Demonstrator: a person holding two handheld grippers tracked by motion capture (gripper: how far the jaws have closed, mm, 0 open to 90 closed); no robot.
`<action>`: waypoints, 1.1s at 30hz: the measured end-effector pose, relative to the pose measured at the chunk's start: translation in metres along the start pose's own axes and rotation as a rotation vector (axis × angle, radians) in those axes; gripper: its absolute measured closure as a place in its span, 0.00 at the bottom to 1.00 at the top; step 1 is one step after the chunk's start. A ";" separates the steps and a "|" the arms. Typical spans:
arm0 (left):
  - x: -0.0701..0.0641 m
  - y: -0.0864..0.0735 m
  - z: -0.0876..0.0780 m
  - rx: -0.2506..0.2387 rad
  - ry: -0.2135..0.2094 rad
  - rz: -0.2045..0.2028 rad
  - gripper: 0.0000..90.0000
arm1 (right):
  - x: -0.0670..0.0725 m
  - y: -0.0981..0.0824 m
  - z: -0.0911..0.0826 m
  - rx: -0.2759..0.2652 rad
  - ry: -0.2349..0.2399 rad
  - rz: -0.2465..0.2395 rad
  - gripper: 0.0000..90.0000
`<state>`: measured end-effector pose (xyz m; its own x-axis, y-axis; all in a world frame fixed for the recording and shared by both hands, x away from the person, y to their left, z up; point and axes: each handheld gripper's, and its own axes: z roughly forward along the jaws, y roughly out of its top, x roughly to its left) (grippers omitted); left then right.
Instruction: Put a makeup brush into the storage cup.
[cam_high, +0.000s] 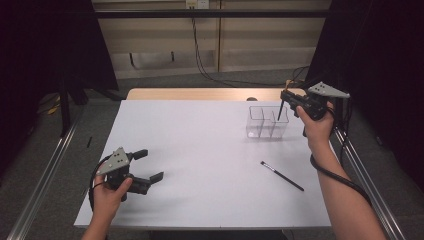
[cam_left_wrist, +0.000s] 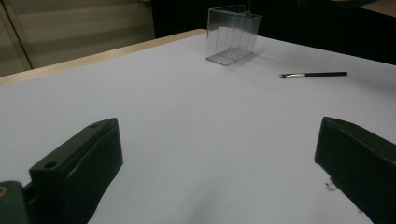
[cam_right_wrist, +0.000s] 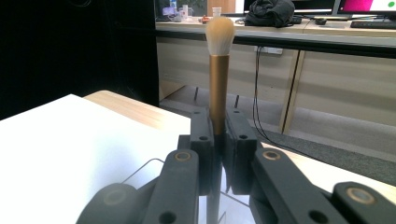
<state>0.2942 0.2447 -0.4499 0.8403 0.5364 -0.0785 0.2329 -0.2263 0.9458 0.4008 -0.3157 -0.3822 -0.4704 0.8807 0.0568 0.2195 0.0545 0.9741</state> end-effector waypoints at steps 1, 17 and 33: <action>0.000 0.000 0.000 0.000 -0.001 -0.001 0.01 | 0.000 -0.001 0.000 0.002 0.000 0.001 0.93; 0.000 0.000 0.001 0.005 -0.005 0.005 0.01 | -0.001 -0.010 0.001 0.012 0.002 0.009 0.93; -0.001 0.000 0.001 0.007 -0.006 0.009 0.01 | 0.002 -0.018 0.003 0.026 0.016 0.008 0.93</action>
<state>0.2938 0.2434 -0.4500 0.8453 0.5293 -0.0721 0.2287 -0.2366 0.9443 0.3987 -0.3132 -0.4008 -0.4824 0.8733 0.0685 0.2454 0.0596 0.9676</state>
